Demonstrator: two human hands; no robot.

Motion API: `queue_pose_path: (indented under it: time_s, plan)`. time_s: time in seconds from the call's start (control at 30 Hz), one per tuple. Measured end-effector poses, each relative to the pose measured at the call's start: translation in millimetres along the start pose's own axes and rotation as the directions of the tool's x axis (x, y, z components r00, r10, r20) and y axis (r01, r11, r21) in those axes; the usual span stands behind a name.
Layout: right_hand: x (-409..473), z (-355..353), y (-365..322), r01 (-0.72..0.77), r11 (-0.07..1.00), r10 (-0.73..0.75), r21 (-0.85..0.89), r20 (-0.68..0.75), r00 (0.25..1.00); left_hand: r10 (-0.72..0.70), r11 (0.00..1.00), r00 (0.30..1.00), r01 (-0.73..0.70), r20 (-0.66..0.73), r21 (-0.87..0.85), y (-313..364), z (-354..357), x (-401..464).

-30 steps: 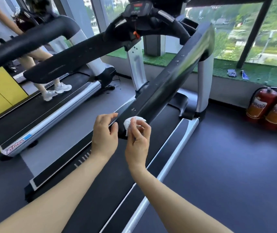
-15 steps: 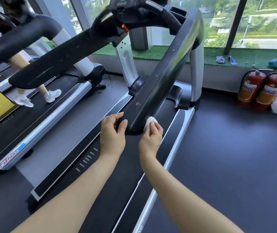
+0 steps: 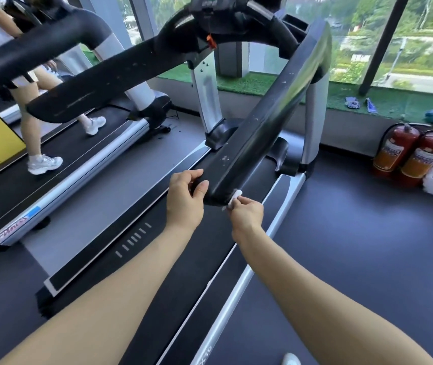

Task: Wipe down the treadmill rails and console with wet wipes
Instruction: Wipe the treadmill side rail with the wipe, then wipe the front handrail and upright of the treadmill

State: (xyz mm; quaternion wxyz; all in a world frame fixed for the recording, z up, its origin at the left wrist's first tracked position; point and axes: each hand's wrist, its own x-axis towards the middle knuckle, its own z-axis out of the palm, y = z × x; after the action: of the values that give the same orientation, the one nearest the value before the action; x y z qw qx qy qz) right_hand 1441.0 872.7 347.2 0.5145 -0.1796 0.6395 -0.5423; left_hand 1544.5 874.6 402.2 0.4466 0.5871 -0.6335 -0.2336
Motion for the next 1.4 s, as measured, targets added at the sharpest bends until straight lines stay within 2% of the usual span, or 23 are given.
queue_pose_path:
  time_s: [0.23,0.37,0.53,0.6,0.67,0.73,0.77,0.83,0.87,0.9,0.97,1.03,1.17,1.27,1.4]
  plan:
    - [-49,1,-26,-0.058,0.997,0.057,0.042,0.033,0.998,-0.047,0.999,0.997,0.048,0.067,-0.012,6,-7,-1]
    - [-64,-3,-54,-0.149,0.971,0.114,0.187,0.184,0.976,-0.089,0.996,0.99,0.089,0.112,0.004,18,-18,4]
    - [-62,-28,-103,-0.058,0.944,-0.049,0.325,0.31,0.95,0.023,0.998,1.0,-0.023,0.002,-0.058,63,-16,20]
    - [-49,-41,-126,-0.031,0.945,-0.085,0.326,0.335,0.938,0.044,0.994,0.999,-0.042,0.021,-0.096,86,-4,29]
    - [-31,-57,-148,-0.006,0.954,-0.115,0.3,0.387,0.915,-0.021,0.989,0.998,0.029,0.062,-0.144,106,16,39]
    - [-8,-77,-169,0.04,0.966,-0.15,0.255,0.429,0.891,-0.14,0.951,0.98,0.173,0.144,-0.256,126,45,52]
    - [5,-89,-180,0.07,0.969,-0.169,0.235,0.434,0.885,-0.204,0.902,0.954,0.27,0.219,-0.337,138,61,58]
    - [30,-115,-203,0.126,0.971,-0.203,0.204,0.418,0.886,-0.296,0.735,0.872,0.468,0.389,-0.49,166,97,70]
    - [42,-131,-215,0.149,0.97,-0.217,0.192,0.407,0.888,-0.307,0.663,0.836,0.53,0.454,-0.528,178,116,75]
    - [53,-145,-228,0.169,0.967,-0.233,0.19,0.395,0.889,-0.293,0.633,0.815,0.558,0.501,-0.537,189,135,81]
    - [72,-173,-252,0.194,0.958,-0.263,0.211,0.373,0.89,-0.238,0.627,0.792,0.568,0.563,-0.534,211,172,92]
    - [92,-195,-272,0.19,0.956,-0.264,0.224,0.371,0.89,-0.229,0.617,0.799,0.56,0.556,-0.552,225,206,107]
    - [146,-220,-309,0.233,0.963,-0.265,0.136,0.324,0.908,-0.256,0.588,0.871,0.485,0.419,-0.647,250,262,150]
    - [202,-236,-331,0.286,0.957,-0.29,0.049,0.22,0.931,-0.255,0.669,0.91,0.409,0.326,-0.621,258,296,195]
    - [271,-252,-356,0.304,0.951,-0.291,-0.056,0.173,0.941,-0.206,0.723,0.928,0.357,0.309,-0.591,257,341,264]
